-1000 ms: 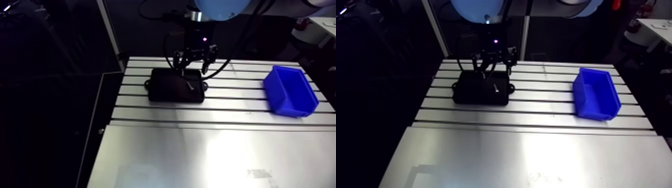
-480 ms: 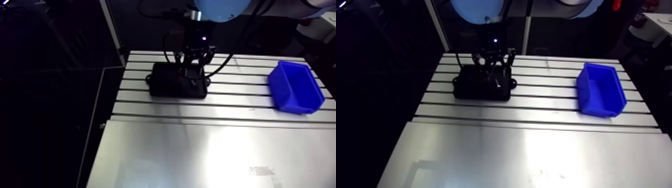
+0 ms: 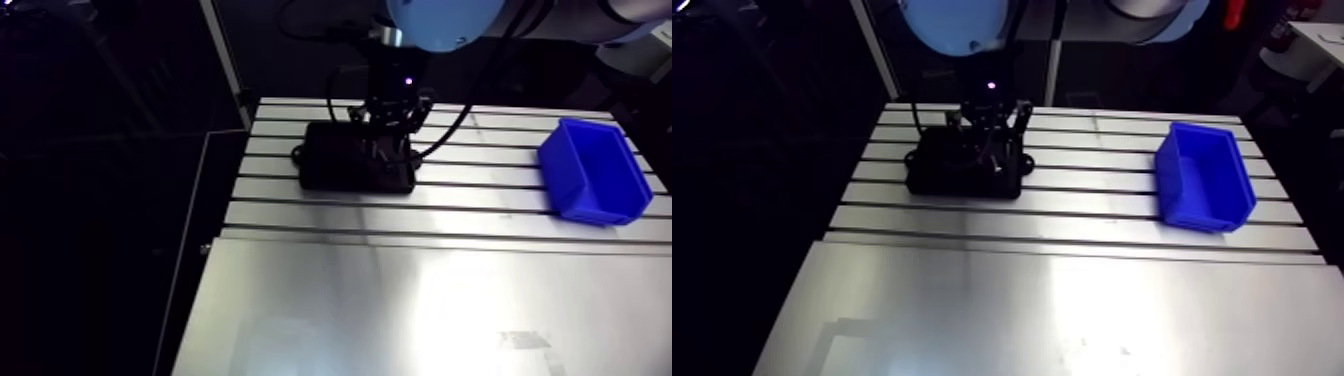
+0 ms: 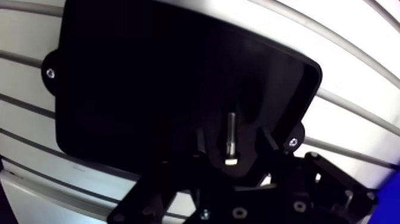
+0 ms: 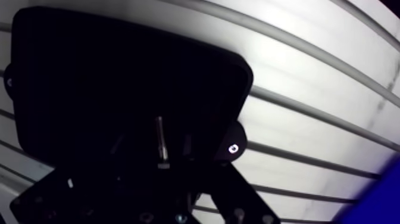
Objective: Pick up the M10 bolt from the tray and put it into the blue bin.
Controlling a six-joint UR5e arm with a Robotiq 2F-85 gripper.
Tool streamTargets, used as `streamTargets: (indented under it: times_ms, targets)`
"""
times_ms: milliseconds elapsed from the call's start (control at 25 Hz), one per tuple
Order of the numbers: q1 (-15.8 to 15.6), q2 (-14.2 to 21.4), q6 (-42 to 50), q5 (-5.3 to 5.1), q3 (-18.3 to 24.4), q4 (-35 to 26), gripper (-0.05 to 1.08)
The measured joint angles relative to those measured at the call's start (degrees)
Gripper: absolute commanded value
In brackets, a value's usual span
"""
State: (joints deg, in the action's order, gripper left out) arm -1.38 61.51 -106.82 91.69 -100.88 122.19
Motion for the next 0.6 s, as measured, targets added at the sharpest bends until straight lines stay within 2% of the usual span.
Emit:
streamTargets:
  times_ms: [600]
  targets:
    - [0.0, -0.4, 0.0, 0.09, -0.6, 0.8, 0.54]
